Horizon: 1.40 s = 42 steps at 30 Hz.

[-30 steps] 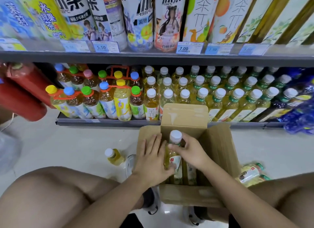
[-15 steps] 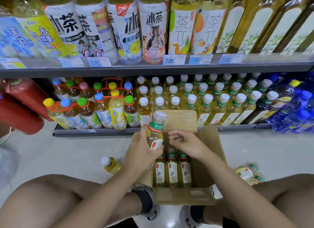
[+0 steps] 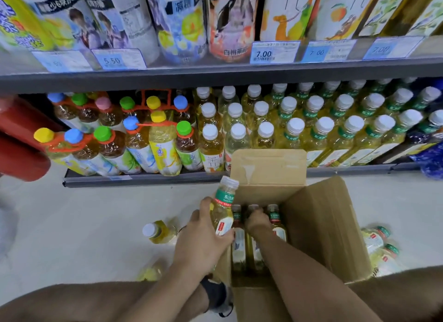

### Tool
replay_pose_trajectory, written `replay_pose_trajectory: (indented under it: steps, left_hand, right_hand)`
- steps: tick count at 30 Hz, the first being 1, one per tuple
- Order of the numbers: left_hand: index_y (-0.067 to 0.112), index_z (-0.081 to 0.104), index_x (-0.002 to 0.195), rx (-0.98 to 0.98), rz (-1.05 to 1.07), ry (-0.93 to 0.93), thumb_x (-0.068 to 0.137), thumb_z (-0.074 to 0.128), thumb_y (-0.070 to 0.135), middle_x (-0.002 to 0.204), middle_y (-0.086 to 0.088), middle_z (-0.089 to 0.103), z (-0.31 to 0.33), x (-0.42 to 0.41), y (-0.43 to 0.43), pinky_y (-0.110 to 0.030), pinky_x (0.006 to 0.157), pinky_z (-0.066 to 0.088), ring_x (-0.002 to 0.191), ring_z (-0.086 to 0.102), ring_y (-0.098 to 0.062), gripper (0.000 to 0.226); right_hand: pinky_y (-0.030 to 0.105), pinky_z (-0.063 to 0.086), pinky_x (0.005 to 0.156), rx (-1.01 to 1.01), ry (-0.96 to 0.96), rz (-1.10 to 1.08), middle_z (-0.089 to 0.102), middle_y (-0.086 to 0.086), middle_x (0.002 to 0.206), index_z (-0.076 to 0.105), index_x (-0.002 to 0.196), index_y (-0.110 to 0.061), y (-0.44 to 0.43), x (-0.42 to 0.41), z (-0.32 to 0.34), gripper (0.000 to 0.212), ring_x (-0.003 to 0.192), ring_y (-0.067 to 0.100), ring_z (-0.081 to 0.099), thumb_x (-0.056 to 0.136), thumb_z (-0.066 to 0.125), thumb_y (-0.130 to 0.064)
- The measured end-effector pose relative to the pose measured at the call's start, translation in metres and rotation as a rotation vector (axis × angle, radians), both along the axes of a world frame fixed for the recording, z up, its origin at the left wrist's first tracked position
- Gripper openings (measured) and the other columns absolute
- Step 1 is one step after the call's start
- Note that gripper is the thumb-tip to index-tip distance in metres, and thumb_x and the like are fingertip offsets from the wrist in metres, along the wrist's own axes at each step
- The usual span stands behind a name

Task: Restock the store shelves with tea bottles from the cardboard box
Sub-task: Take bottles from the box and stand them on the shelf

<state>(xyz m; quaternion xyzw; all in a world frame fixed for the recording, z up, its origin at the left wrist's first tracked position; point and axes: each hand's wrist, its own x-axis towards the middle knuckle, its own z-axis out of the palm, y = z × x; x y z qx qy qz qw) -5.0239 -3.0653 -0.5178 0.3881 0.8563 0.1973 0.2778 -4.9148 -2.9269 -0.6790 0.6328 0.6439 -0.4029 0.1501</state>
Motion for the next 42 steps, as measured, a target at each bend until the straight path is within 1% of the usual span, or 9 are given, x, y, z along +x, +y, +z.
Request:
replay_pose_trajectory:
  steps: [4, 11, 17, 23, 27, 32, 35, 38, 42]
  left_hand:
    - [0.041, 0.018, 0.142, -0.004, 0.000, 0.010, 0.078, 0.074, 0.054, 0.119, 0.003, 0.060, -0.003, 0.000, 0.004, -0.036, 0.081, 0.057, 0.101, 0.062, -0.018, 0.086]
    - [0.041, 0.020, 0.141, -0.015, -0.001, 0.002, 0.079, 0.073, 0.050, 0.115, 0.004, 0.056, 0.008, -0.001, 0.014, -0.032, 0.072, 0.050, 0.096, 0.061, -0.020, 0.082]
    - [0.038, 0.027, 0.140, 0.015, 0.049, -0.067, 0.077, 0.075, 0.044, 0.115, -0.002, 0.056, 0.019, 0.006, 0.013, -0.043, 0.083, 0.055, 0.100, 0.061, -0.024, 0.079]
    - [0.037, 0.031, 0.133, 0.198, 0.019, -0.081, 0.074, 0.081, 0.042, 0.118, 0.001, 0.062, 0.071, 0.027, 0.008, -0.040, 0.084, 0.053, 0.107, 0.061, -0.023, 0.078]
    - [0.038, 0.032, 0.124, 0.377, 0.006, -0.102, 0.077, 0.085, 0.035, 0.104, 0.017, 0.061, 0.132, 0.042, 0.013, -0.016, 0.067, 0.043, 0.092, 0.059, -0.008, 0.071]
    - [0.031, 0.037, 0.119, 0.541, -0.041, -0.061, 0.071, 0.087, 0.042, 0.098, 0.011, 0.064, 0.236, 0.053, 0.031, -0.022, 0.069, 0.050, 0.089, 0.065, -0.011, 0.070]
    - [0.031, 0.050, 0.112, 0.686, -0.083, 0.005, 0.062, 0.085, 0.054, 0.101, 0.009, 0.064, 0.307, 0.051, 0.052, -0.033, 0.088, 0.053, 0.100, 0.063, -0.014, 0.065]
    - [0.033, 0.047, 0.110, 0.804, -0.150, 0.057, 0.068, 0.091, 0.035, 0.101, 0.018, 0.059, 0.382, 0.047, 0.072, -0.027, 0.089, 0.050, 0.103, 0.062, -0.011, 0.060]
    - [0.034, 0.041, 0.123, 0.890, -0.187, 0.133, 0.070, 0.090, 0.036, 0.107, 0.019, 0.057, 0.469, 0.036, 0.099, -0.028, 0.091, 0.047, 0.111, 0.056, -0.009, 0.073]
  right_hand:
    - [0.041, 0.049, 0.092, -0.005, -0.088, 0.008, 0.066, 0.006, 0.119, 0.064, 0.113, -0.019, 0.015, -0.001, -0.009, 0.027, 0.113, 0.028, 0.062, 0.096, 0.052, -0.037]
    - [0.035, 0.055, 0.077, 0.028, -0.017, -0.086, 0.069, 0.006, 0.091, 0.066, 0.093, -0.015, 0.012, 0.010, 0.011, 0.026, 0.084, 0.024, 0.065, 0.089, 0.065, -0.040]
    - [0.032, 0.050, 0.083, 0.184, 0.165, -0.041, 0.070, 0.007, 0.111, 0.061, 0.113, -0.017, -0.002, 0.031, 0.074, 0.039, 0.104, 0.029, 0.064, 0.084, 0.072, -0.040]
    - [0.034, 0.048, 0.081, 0.425, 0.355, 0.032, 0.069, 0.010, 0.112, 0.055, 0.119, -0.011, -0.015, 0.053, 0.181, 0.048, 0.106, 0.030, 0.063, 0.087, 0.069, -0.044]
    - [0.033, 0.047, 0.074, 0.604, 0.507, 0.030, 0.071, 0.006, 0.106, 0.058, 0.117, -0.013, -0.011, 0.069, 0.267, 0.042, 0.099, 0.027, 0.065, 0.089, 0.066, -0.043]
    - [0.029, 0.044, 0.060, 0.772, 0.677, 0.035, 0.068, -0.004, 0.089, 0.057, 0.110, -0.020, -0.002, 0.084, 0.395, 0.035, 0.085, 0.019, 0.065, 0.089, 0.066, -0.046]
    - [0.019, 0.037, 0.058, 0.888, 0.832, 0.035, 0.060, -0.016, 0.085, 0.054, 0.102, -0.025, 0.005, 0.087, 0.480, 0.027, 0.083, 0.010, 0.061, 0.088, 0.069, -0.042]
    - [0.016, 0.039, 0.060, 1.002, 0.942, 0.039, 0.063, -0.011, 0.089, 0.054, 0.104, -0.026, 0.015, 0.085, 0.564, 0.027, 0.085, 0.010, 0.060, 0.087, 0.071, -0.039]
    - [0.022, 0.043, 0.060, 1.163, 0.998, 0.093, 0.066, -0.010, 0.092, 0.056, 0.111, -0.025, 0.037, 0.077, 0.656, 0.034, 0.077, 0.007, 0.060, 0.087, 0.069, -0.046]
